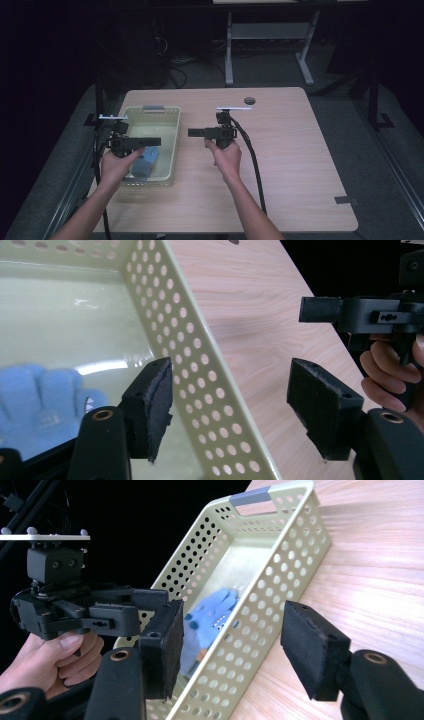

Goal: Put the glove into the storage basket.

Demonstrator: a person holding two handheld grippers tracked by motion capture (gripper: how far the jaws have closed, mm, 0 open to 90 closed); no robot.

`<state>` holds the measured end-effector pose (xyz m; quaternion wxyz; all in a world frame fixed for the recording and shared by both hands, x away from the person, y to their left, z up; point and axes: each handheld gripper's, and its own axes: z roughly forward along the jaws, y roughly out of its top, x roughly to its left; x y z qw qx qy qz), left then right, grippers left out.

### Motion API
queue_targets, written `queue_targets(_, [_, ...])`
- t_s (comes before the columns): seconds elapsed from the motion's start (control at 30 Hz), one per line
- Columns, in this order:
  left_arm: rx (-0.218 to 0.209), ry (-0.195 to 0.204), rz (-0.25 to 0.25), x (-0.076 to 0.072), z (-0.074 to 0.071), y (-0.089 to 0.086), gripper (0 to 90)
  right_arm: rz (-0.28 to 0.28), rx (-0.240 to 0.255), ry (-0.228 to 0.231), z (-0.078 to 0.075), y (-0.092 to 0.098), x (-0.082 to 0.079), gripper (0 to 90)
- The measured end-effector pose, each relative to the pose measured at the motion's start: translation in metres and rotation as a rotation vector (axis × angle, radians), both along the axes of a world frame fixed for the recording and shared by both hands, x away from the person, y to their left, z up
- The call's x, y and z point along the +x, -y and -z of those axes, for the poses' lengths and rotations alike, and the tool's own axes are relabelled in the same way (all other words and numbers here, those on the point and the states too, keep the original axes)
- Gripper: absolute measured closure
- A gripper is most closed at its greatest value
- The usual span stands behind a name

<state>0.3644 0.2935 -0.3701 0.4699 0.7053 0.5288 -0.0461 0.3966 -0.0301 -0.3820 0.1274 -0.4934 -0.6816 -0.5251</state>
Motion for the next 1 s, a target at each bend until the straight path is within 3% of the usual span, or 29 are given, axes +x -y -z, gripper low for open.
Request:
queue_targets(0.43, [-0.044,0.009,0.020,-0.004,-0.003,0.011,31.9,0.029,0.016,-0.007,0.003,0.030,-0.004,38.0])
queue_targets(0.63, [-0.061,0.018,0.054,-0.005,-0.004,0.021,30.5,0.053,0.022,-0.007,0.003,0.046,-0.007,36.4])
queue_targets(1.0, [-0.059,0.026,0.096,-0.006,-0.002,0.041,28.0,0.099,0.019,-0.014,0.010,0.076,-0.015,34.9])
